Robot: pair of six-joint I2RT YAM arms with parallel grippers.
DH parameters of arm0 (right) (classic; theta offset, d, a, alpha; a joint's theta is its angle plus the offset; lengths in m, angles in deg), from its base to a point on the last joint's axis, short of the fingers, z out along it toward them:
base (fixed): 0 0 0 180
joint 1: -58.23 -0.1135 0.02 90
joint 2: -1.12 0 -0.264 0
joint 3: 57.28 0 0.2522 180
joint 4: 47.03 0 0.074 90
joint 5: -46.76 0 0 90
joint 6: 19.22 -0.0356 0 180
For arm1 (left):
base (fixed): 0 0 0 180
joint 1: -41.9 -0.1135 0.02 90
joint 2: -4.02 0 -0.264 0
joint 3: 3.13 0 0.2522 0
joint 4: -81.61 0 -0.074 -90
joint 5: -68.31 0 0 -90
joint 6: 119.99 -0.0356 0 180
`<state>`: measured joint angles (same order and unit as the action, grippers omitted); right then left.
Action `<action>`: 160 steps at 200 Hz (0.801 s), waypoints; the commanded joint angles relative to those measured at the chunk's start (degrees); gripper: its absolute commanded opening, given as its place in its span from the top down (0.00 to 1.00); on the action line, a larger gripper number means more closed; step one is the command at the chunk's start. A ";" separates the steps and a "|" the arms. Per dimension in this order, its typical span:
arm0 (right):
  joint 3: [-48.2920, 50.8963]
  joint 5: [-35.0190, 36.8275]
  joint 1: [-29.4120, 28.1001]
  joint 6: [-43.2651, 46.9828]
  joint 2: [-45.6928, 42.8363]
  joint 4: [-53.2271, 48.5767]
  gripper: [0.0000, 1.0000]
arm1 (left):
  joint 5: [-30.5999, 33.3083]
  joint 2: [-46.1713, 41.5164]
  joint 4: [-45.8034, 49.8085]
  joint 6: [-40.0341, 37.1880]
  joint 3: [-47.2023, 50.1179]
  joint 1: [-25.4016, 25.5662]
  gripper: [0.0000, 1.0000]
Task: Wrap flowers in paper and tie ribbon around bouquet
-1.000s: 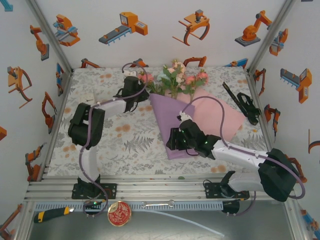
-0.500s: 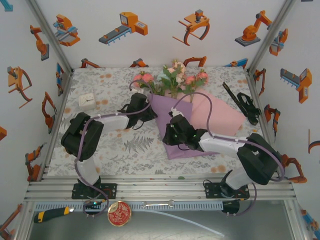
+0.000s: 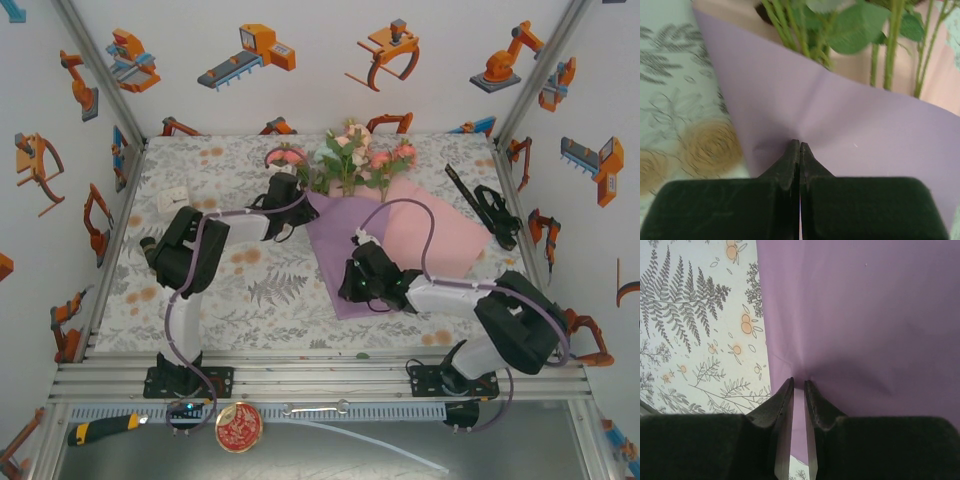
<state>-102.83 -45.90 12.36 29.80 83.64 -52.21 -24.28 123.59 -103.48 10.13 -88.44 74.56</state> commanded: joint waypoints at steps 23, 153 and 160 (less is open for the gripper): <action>2.69 -0.49 0.08 -0.32 -5.45 -6.12 0.80 | -3.26 2.93 0.02 -5.99 -8.97 -4.41 1.00; -11.95 -3.44 0.07 4.94 5.06 -3.19 0.74 | -0.75 -14.71 11.15 -6.98 7.39 -0.34 1.00; -11.60 -3.08 0.08 4.85 5.72 -3.02 0.75 | -1.94 -13.29 10.42 -6.91 6.64 -0.19 1.00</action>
<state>-113.84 -48.85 12.36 33.52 87.11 -56.54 -23.08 105.86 -93.95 4.27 -81.43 73.73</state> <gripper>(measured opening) 0.274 0.008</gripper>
